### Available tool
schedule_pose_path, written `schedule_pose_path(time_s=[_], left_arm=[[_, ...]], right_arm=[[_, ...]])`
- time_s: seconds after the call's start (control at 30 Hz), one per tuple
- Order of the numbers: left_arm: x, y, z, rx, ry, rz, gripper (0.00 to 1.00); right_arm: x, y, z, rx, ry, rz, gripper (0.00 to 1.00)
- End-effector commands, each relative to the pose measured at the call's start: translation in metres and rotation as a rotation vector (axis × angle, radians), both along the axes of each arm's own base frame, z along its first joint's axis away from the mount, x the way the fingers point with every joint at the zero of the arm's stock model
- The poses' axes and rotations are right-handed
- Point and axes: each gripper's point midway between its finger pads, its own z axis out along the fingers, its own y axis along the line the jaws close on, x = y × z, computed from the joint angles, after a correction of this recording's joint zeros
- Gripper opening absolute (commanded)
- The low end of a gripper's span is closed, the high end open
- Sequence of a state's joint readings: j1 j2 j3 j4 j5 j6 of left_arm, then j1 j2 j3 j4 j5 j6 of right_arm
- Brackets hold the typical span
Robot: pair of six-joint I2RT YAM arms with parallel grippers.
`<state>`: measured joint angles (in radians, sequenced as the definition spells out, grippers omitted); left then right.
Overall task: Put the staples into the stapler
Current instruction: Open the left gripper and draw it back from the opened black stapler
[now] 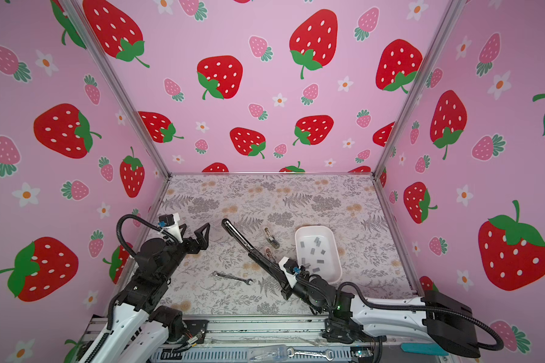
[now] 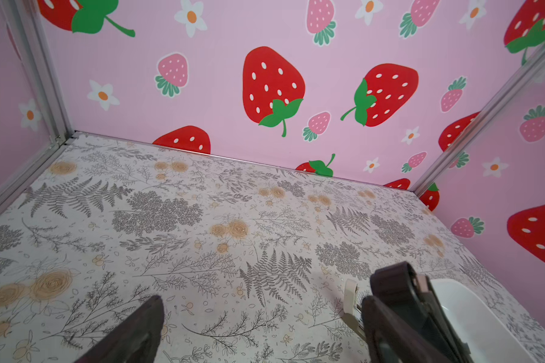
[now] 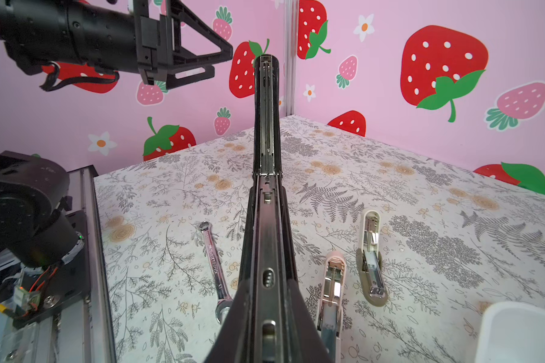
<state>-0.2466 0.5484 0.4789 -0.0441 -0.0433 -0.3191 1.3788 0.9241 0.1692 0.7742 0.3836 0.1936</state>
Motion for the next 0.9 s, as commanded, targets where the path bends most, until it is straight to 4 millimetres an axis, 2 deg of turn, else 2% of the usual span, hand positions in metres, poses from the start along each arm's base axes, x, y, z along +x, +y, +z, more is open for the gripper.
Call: schedule_pose_path(time_s=[0.0,0.03,0.07,0.13,0.33,0.4,0.63,0.87], left_arm=[[-0.004,0.013,-0.015,-0.057,0.052,0.086,0.99],[-0.005,0.014,-0.02,-0.061,0.057,0.091,0.99],[-0.006,0.014,-0.026,-0.066,0.059,0.091,0.99],[-0.005,0.013,-0.037,-0.065,0.055,0.083,0.99],[-0.005,0.024,-0.09,-0.033,0.105,0.148,0.99],[-0.005,0.03,-0.101,-0.014,0.113,0.178,0.99],[-0.008,0.035,-0.115,-0.051,0.067,0.21,0.99],[-0.013,0.031,-0.115,-0.056,0.045,0.177,0.99]], right_arm=[[0.013,0.002,0.045,0.193,0.023,-0.098,0.0],[0.005,0.008,0.044,0.192,0.035,-0.079,0.0],[0.004,0.011,0.041,0.186,0.042,-0.087,0.0],[0.006,0.016,0.037,0.175,0.056,-0.114,0.0],[0.012,0.03,0.014,0.141,0.106,-0.17,0.0],[0.013,0.033,0.007,0.137,0.118,-0.182,0.0],[0.025,0.042,-0.023,0.085,0.139,-0.267,0.0],[0.026,0.055,-0.053,0.057,0.181,-0.272,0.0]])
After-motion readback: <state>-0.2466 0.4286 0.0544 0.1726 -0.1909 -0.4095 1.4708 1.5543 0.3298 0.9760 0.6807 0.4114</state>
